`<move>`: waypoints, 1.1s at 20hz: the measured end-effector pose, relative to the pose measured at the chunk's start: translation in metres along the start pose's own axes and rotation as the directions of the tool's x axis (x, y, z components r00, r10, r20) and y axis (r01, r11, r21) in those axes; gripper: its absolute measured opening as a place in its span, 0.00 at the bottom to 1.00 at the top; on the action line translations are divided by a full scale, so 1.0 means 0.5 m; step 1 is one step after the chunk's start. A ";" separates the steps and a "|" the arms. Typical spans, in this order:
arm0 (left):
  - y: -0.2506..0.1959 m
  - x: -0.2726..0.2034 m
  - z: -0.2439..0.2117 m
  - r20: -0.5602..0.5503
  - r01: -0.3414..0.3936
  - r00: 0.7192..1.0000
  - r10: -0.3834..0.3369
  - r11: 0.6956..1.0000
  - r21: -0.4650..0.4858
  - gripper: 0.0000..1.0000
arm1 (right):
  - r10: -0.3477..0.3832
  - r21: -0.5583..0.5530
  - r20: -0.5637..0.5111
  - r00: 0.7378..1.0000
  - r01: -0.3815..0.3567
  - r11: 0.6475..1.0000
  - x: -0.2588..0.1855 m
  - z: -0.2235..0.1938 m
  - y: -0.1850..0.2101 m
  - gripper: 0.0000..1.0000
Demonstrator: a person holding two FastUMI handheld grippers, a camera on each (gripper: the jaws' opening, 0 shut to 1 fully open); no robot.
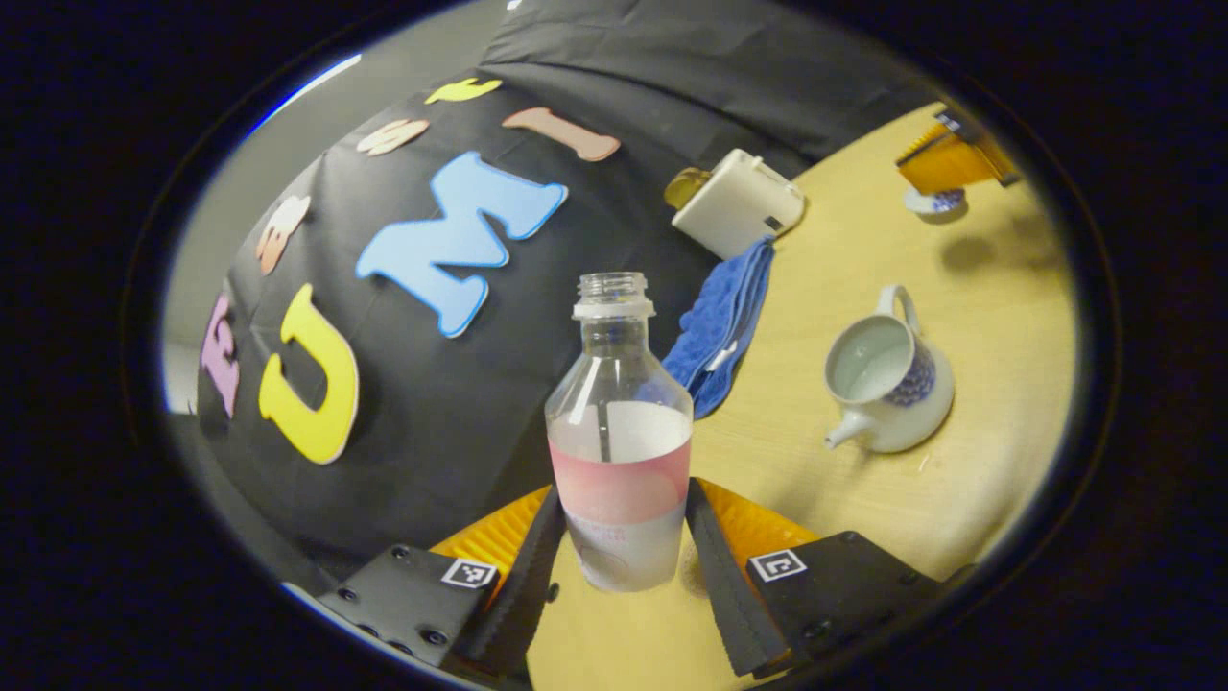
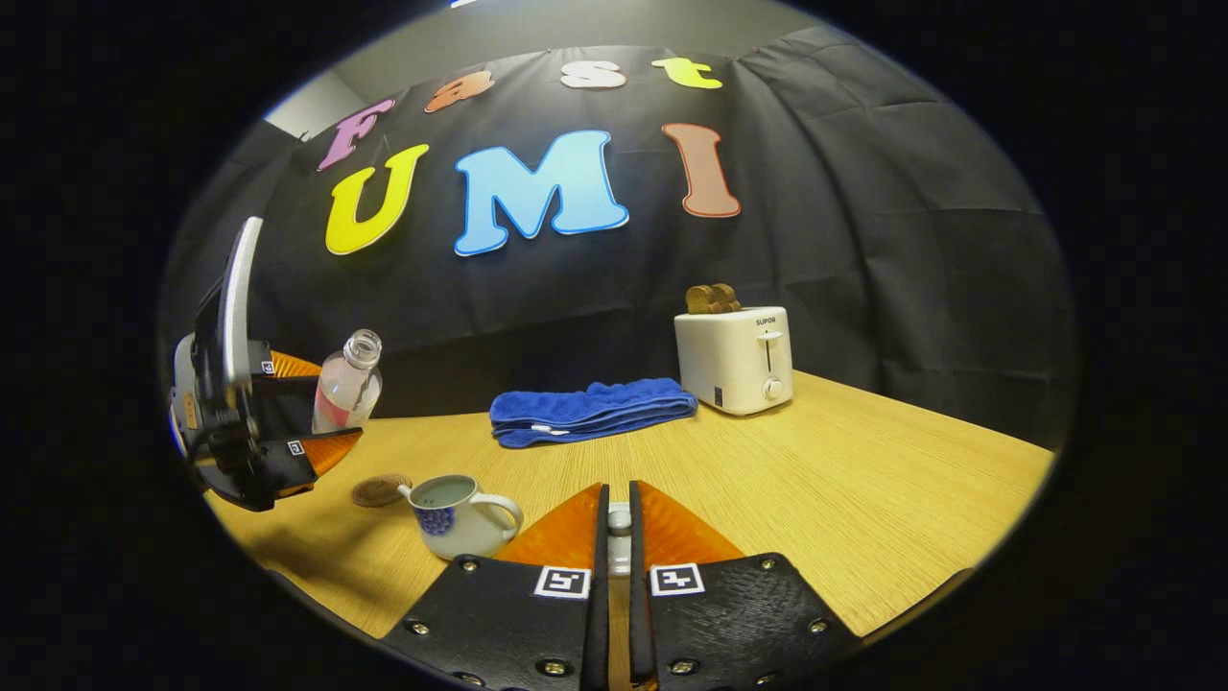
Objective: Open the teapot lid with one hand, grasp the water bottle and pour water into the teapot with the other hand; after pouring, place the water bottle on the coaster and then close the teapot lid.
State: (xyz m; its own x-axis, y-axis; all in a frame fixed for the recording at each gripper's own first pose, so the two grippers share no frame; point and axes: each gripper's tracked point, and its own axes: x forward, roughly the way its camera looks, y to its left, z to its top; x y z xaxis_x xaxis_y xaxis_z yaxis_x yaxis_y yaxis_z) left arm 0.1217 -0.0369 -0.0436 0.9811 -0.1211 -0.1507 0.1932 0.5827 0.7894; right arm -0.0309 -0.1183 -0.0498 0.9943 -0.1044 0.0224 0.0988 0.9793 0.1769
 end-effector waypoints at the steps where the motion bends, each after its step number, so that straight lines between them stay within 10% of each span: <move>1: 0.005 0.006 -0.005 0.004 -0.007 1.000 0.007 0.996 -0.089 0.88 | -0.001 -0.007 -0.004 1.000 0.001 1.000 -0.001 -0.002 0.003 0.08; 8: -0.017 0.049 -0.086 0.018 0.053 0.998 -0.053 0.809 -0.585 0.87 | 0.013 -0.029 -0.003 1.000 -0.013 0.999 0.004 0.024 0.042 0.08; 15: -0.004 0.059 -0.118 0.032 0.043 0.999 -0.028 0.644 -0.764 0.87 | 0.075 -0.078 0.047 0.996 -0.071 0.994 0.030 0.089 0.111 0.08; 22: -0.016 0.056 -0.133 0.017 0.041 0.999 -0.045 0.613 -0.789 0.93 | 0.175 -0.102 0.057 0.983 -0.169 0.980 0.068 0.120 0.206 0.08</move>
State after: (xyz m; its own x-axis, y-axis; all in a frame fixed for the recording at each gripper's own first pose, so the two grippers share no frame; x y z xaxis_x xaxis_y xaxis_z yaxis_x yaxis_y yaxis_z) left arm 0.1483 0.0086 -0.0941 0.9711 -0.1611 -0.1760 0.1651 0.9862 0.0081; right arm 0.0106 -0.0317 0.0282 0.9923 0.0589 0.1089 -0.0667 0.9954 0.0692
